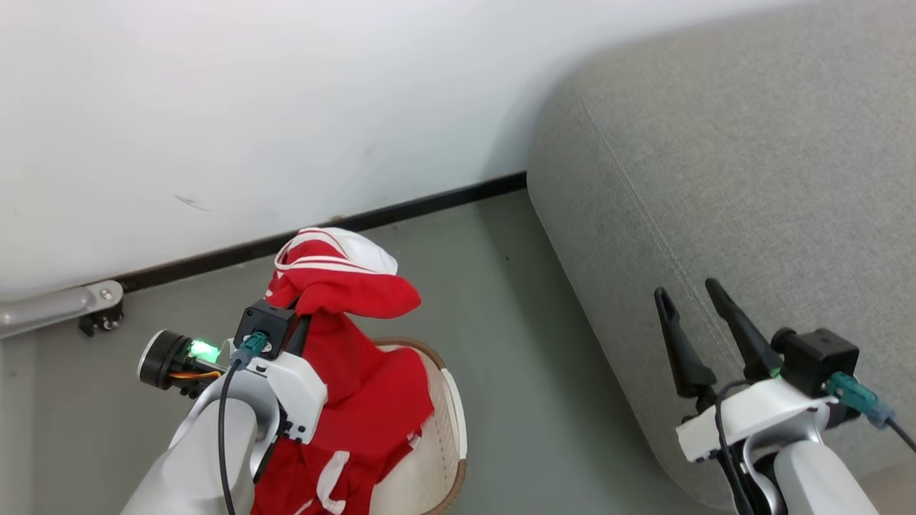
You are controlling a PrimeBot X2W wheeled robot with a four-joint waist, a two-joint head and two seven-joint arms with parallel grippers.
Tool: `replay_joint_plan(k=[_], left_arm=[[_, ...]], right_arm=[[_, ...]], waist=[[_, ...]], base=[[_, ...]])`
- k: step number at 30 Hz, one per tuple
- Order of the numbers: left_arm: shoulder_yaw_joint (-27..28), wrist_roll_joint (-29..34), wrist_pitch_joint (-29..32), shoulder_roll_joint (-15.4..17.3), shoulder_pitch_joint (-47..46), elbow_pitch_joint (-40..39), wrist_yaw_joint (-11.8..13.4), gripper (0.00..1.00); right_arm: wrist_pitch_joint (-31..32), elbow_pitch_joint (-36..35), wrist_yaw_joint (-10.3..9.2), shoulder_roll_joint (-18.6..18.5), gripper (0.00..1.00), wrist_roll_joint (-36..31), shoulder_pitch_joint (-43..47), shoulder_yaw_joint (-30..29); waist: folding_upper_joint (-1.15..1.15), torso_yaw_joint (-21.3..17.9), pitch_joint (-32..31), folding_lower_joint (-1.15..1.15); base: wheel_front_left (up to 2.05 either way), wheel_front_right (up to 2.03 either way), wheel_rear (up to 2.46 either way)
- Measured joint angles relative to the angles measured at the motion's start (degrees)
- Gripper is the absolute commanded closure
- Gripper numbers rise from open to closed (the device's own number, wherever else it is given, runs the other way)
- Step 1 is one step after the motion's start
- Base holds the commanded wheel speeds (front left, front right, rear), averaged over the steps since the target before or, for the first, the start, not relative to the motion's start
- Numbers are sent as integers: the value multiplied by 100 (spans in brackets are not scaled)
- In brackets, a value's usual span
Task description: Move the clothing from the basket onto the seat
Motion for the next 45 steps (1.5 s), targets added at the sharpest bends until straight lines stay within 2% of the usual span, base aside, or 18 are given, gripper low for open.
replay_joint_plan(k=[4, 21, 29, 36, 45], left_arm=[[129, -48, 0, 1, 188, -469, 99, 100], [527, -266, -7, -47, 996, -2428, 171, 100], [648, -361, -16, -124, 1249, -3303, 103, 100], [705, -412, -23, -136, 1669, -3633, 18, 100], [801, -412, -23, -140, 1733, -4208, -40, 100]], right_arm=[[0, 14, 0, 0, 0, -14, 148, -1], [0, 37, 0, 0, 0, -165, 536, 9], [0, -36, 0, 0, 0, -188, 647, 14], [0, -243, 0, 1, 0, -212, 755, -7], [0, -561, 0, -1, 0, -241, 859, 11]], waist=[[0, 80, -172, 0], [0, 429, -738, 0], [0, 564, -904, 0], [0, 660, -1047, 0], [0, 734, -1126, 0]], base=[[0, 0, 0], [0, 0, 0], [0, 0, 0], [0, 0, 0], [0, 0, 0]])
